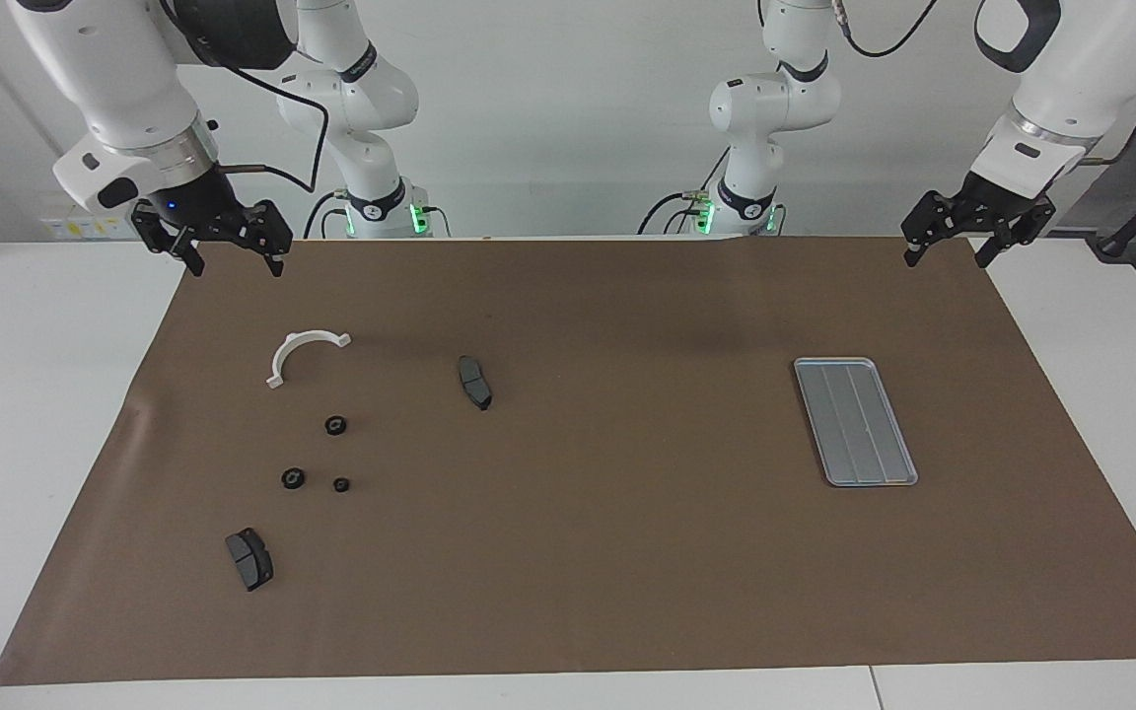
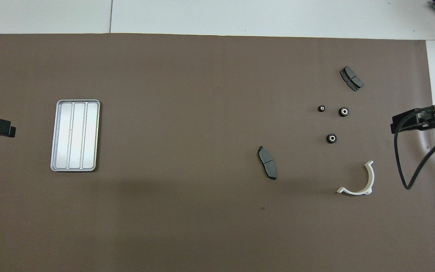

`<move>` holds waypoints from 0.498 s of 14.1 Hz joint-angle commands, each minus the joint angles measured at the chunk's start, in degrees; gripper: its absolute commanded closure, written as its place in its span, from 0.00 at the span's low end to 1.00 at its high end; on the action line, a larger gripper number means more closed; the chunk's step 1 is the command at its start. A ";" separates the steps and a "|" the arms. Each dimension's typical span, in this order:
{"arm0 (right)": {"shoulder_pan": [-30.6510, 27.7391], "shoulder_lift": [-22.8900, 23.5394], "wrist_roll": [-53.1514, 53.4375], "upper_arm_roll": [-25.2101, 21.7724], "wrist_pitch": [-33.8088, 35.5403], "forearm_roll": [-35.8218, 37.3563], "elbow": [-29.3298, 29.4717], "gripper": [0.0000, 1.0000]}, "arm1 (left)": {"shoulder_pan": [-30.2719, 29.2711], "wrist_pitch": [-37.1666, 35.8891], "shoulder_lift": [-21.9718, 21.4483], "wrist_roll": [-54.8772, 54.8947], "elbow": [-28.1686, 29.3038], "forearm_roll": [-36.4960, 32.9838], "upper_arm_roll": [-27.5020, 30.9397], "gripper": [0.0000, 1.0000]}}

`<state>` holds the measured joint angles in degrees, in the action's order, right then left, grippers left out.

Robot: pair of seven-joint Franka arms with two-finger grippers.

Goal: Pick bearing gear from pile to tray
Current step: 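Reach down and grasp a black bearing gear with the right gripper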

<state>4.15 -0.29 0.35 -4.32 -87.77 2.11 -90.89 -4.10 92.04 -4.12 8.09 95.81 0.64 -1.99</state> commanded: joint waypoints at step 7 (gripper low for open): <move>-0.63 -0.32 -1.40 0.46 0.85 -1.06 -0.25 0.00 | 0.24 -0.10 -1.42 0.44 1.31 -1.34 0.06 0.00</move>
<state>4.15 -0.29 0.35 -4.30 -87.72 1.82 -90.90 -4.10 92.04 -4.12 8.09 95.81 0.64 -1.99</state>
